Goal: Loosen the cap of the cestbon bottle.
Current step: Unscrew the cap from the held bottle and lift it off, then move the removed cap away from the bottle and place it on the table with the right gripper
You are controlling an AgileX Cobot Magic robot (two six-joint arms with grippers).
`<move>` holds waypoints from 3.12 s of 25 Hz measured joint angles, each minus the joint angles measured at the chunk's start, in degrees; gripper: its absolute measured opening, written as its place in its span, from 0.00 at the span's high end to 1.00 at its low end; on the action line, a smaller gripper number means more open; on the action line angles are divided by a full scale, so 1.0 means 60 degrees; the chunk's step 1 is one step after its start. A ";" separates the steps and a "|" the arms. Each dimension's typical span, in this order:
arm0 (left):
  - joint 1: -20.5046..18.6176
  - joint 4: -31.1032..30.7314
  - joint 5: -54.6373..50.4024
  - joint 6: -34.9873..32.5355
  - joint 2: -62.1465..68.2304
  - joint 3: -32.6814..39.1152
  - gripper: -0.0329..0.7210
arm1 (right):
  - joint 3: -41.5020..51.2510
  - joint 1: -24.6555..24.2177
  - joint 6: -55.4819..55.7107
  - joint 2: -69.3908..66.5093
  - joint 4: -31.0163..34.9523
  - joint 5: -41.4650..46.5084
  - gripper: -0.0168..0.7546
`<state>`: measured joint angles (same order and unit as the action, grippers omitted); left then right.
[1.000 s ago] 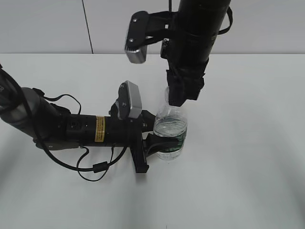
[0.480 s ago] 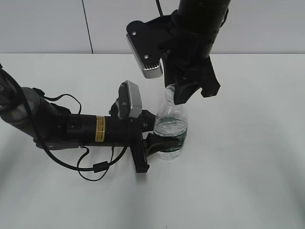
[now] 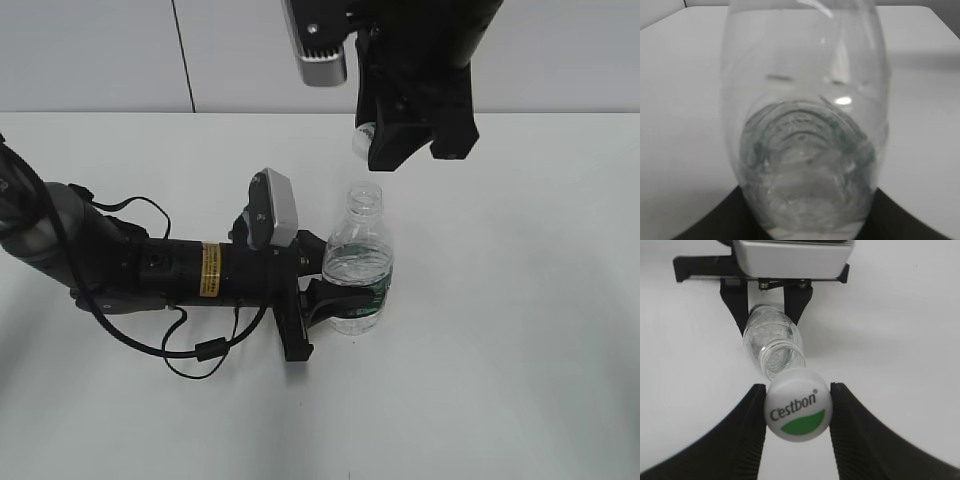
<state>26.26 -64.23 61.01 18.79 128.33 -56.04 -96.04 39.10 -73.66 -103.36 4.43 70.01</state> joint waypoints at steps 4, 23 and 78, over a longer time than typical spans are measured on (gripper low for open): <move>0.0000 0.0000 0.0000 0.0000 0.0000 0.0000 0.57 | 0.0000 0.0000 0.4622 0.0102 -0.0036 0.0000 0.58; 0.0000 0.0000 0.0000 0.0000 0.0000 0.0000 0.57 | 0.0204 -0.0667 1.2162 0.0102 -0.0134 0.0000 0.58; -0.0422 -0.0538 0.0157 0.0281 0.0000 0.0000 0.55 | 0.6331 -0.3918 1.2166 -0.1053 -0.0179 -0.6375 0.21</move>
<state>23.73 -67.46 61.95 20.47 128.33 -56.04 -58.06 15.59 -0.66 -109.68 3.36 31.76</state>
